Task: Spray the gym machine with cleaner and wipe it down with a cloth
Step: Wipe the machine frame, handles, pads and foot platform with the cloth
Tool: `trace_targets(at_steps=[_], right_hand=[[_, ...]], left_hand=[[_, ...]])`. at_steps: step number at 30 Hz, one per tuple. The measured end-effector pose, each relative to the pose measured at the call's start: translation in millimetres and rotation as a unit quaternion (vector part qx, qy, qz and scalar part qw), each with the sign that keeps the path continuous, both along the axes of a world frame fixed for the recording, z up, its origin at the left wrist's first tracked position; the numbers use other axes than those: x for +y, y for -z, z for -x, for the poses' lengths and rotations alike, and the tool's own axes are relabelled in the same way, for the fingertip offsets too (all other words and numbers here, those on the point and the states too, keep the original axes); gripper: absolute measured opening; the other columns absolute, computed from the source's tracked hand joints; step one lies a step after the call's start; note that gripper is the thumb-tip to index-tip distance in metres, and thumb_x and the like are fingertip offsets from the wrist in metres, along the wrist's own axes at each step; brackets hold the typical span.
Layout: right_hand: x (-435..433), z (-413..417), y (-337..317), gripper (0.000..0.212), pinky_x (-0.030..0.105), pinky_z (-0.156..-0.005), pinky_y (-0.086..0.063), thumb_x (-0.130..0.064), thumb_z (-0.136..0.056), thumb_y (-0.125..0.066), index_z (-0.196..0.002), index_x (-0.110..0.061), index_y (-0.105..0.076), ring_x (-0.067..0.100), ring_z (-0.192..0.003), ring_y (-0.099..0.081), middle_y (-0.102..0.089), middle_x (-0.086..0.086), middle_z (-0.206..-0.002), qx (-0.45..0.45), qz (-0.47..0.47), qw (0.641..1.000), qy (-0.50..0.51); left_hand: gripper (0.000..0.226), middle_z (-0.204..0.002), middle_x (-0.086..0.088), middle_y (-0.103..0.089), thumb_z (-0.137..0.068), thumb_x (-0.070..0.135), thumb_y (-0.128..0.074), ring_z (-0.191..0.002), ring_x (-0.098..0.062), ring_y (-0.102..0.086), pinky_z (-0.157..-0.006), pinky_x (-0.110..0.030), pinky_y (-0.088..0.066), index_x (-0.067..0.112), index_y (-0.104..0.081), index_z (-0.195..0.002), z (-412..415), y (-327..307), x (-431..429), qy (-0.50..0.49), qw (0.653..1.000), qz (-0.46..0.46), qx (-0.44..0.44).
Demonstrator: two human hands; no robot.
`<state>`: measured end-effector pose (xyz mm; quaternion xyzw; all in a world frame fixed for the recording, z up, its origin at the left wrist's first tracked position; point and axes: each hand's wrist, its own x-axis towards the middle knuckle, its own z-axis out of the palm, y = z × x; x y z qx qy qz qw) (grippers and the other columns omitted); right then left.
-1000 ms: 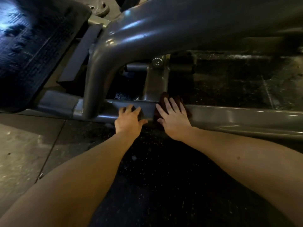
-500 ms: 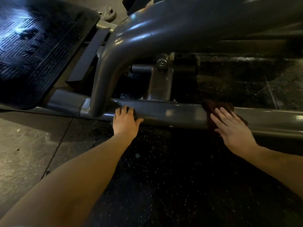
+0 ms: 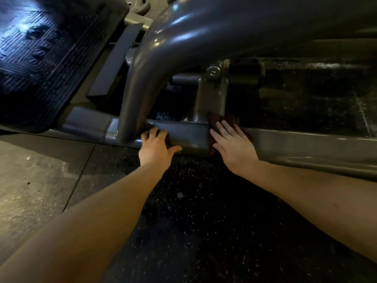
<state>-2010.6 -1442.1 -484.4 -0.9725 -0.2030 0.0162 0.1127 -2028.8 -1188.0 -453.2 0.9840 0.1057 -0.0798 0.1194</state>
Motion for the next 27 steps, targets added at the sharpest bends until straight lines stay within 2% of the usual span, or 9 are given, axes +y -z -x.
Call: trace_targets(at_steps=[8, 10, 12, 15, 18, 20, 23, 25, 27], right_hand=[[57, -9, -7, 0.054, 0.037, -0.128, 0.005, -0.034, -0.112, -0.034, -0.164, -0.027, -0.021, 0.017, -0.16, 0.004, -0.007, -0.001, -0.173, 0.034, 0.047, 0.991, -0.124], [29, 1, 1, 0.052, 0.035, -0.125, 0.006, -0.032, -0.111, -0.04, -0.162, -0.027, -0.029, 0.018, -0.16, 0.0, -0.012, 0.0, -0.172, 0.014, 0.031, 0.986, -0.161], [-6, 13, 6, 0.05, 0.038, -0.126, -0.005, -0.026, -0.105, -0.055, -0.154, -0.023, -0.046, 0.02, -0.158, -0.013, -0.027, 0.003, -0.168, -0.014, 0.023, 0.983, -0.181], [-61, 35, 0, 0.05, 0.043, -0.123, -0.018, -0.017, -0.095, -0.071, -0.144, -0.02, -0.059, 0.021, -0.152, -0.027, -0.042, 0.005, -0.16, -0.028, 0.01, 0.991, -0.134], [-86, 60, -13, 0.044, 0.028, -0.123, -0.006, -0.02, -0.102, -0.06, -0.146, -0.026, -0.057, 0.007, -0.152, -0.013, -0.034, -0.004, -0.165, -0.008, 0.008, 0.998, -0.054], [-75, 77, -24, 0.039, 0.023, -0.122, -0.015, -0.023, -0.106, -0.052, -0.144, -0.032, -0.058, 0.004, -0.151, -0.023, -0.041, -0.01, -0.161, 0.038, -0.059, 0.997, 0.021], [-39, 92, -41, 0.031, 0.039, -0.108, -0.049, -0.025, -0.106, -0.055, -0.135, -0.031, -0.064, 0.017, -0.12, -0.063, -0.066, -0.005, -0.132, 0.167, -0.253, 0.942, 0.14], [-18, 93, -48, 0.035, 0.042, -0.103, -0.052, -0.026, -0.104, -0.059, -0.139, -0.027, -0.057, 0.021, -0.118, -0.064, -0.065, 0.0, -0.127, 0.223, -0.333, 0.899, 0.176], [-2, 90, -59, 0.038, 0.032, -0.098, -0.047, -0.029, -0.104, -0.06, -0.141, -0.025, -0.053, 0.019, -0.117, -0.061, -0.062, -0.003, -0.126, 0.263, -0.357, 0.872, 0.206]], left_hand=[[0.068, -0.16, 0.005, -0.031, -0.092, 0.054, -0.069, -0.151, -0.028, -0.016, -0.103, -0.053, -0.05, 0.027, -0.048, -0.15, 2, 5, 1, -0.012, 1.0, 0.019, -0.014], [0.07, -0.162, 0.004, -0.028, -0.093, 0.054, -0.068, -0.152, -0.028, -0.014, -0.11, -0.053, -0.044, 0.026, -0.044, -0.153, 3, 5, 1, -0.009, 1.0, 0.027, -0.012], [0.074, -0.164, 0.0, -0.026, -0.095, 0.054, -0.065, -0.153, -0.03, -0.013, -0.118, -0.051, -0.037, 0.022, -0.04, -0.156, 4, 2, 0, 0.0, 1.0, 0.027, -0.005], [0.081, -0.17, -0.008, -0.017, -0.1, 0.055, -0.056, -0.156, -0.032, -0.009, -0.126, -0.05, -0.023, 0.018, -0.023, -0.163, 8, -1, -8, 0.013, 1.0, 0.01, 0.023], [0.082, -0.171, -0.011, -0.01, -0.101, 0.055, -0.052, -0.157, -0.033, -0.007, -0.129, -0.049, -0.012, 0.016, -0.016, -0.165, 25, -4, -24, 0.016, 0.999, -0.001, 0.036], [0.077, -0.171, -0.01, -0.01, -0.101, 0.054, -0.052, -0.157, -0.034, -0.009, -0.129, -0.049, -0.01, 0.019, -0.023, -0.163, 44, -6, -35, 0.033, 0.999, 0.008, 0.023], [0.065, -0.162, -0.003, -0.032, -0.1, 0.053, -0.056, -0.149, -0.03, -0.028, -0.124, -0.048, -0.024, 0.021, -0.041, -0.154, 71, -7, -47, 0.051, 0.997, 0.059, 0.002], [0.047, -0.139, -0.001, -0.056, -0.099, 0.049, -0.061, -0.128, -0.023, -0.053, -0.109, -0.044, -0.045, 0.022, -0.059, -0.137, 82, -14, -55, -0.009, 0.98, 0.199, 0.004], [0.026, -0.109, 0.002, -0.069, -0.1, 0.046, -0.061, -0.098, -0.016, -0.069, -0.08, -0.041, -0.059, 0.023, -0.066, -0.112, 92, -26, -60, -0.087, 0.928, 0.361, 0.014]])
